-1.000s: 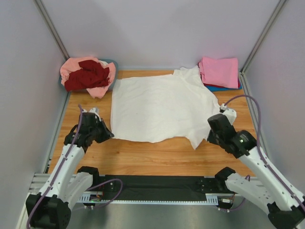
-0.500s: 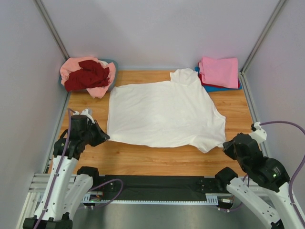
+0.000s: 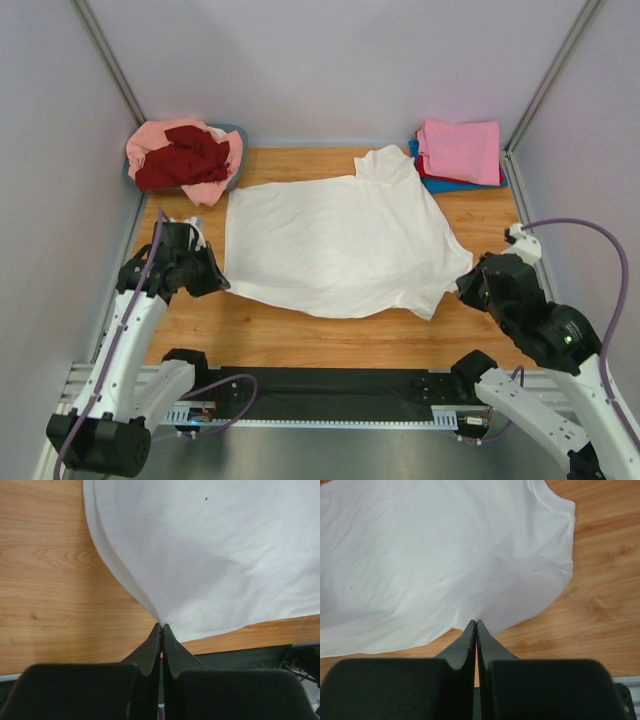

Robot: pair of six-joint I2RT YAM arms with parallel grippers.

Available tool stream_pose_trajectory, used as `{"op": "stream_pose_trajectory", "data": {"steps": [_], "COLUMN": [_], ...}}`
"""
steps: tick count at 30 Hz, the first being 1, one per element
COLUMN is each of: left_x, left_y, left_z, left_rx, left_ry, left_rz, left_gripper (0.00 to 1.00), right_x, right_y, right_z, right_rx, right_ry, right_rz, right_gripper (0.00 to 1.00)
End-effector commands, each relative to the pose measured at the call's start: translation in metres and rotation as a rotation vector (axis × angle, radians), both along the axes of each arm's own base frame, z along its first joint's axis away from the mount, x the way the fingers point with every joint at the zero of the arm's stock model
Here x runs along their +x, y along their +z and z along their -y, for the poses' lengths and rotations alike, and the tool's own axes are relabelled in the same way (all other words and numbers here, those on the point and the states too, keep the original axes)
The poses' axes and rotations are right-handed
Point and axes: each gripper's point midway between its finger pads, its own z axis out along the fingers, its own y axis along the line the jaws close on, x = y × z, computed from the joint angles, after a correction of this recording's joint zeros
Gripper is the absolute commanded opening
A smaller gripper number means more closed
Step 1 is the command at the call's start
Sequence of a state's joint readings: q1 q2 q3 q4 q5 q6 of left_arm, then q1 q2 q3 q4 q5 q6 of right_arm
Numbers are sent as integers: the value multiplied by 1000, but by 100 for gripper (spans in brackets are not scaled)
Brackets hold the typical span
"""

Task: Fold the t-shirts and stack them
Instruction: Fold the tshirt

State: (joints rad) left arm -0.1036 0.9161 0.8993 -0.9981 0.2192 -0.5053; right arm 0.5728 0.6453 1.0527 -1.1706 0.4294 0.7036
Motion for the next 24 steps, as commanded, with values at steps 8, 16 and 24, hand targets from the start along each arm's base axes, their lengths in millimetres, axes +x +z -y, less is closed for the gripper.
{"op": "stream_pose_trajectory", "data": {"steps": [8, 16, 24], "left_x": [76, 109, 122], "left_y": [-14, -64, -89], "left_z": [-19, -31, -31], "left_rx": [72, 56, 33], "left_ry": [-40, -38, -44], "left_rz": [-47, -202, -282], "left_gripper": [0, 0, 0], "right_x": [130, 215, 260], "right_y": [21, -30, -41], "right_z": [-46, -53, -13], "right_rx": [-188, -196, -253], "right_ry": [173, 227, 127], "right_rz": [41, -63, -117], "right_gripper": [0, 0, 0]}}
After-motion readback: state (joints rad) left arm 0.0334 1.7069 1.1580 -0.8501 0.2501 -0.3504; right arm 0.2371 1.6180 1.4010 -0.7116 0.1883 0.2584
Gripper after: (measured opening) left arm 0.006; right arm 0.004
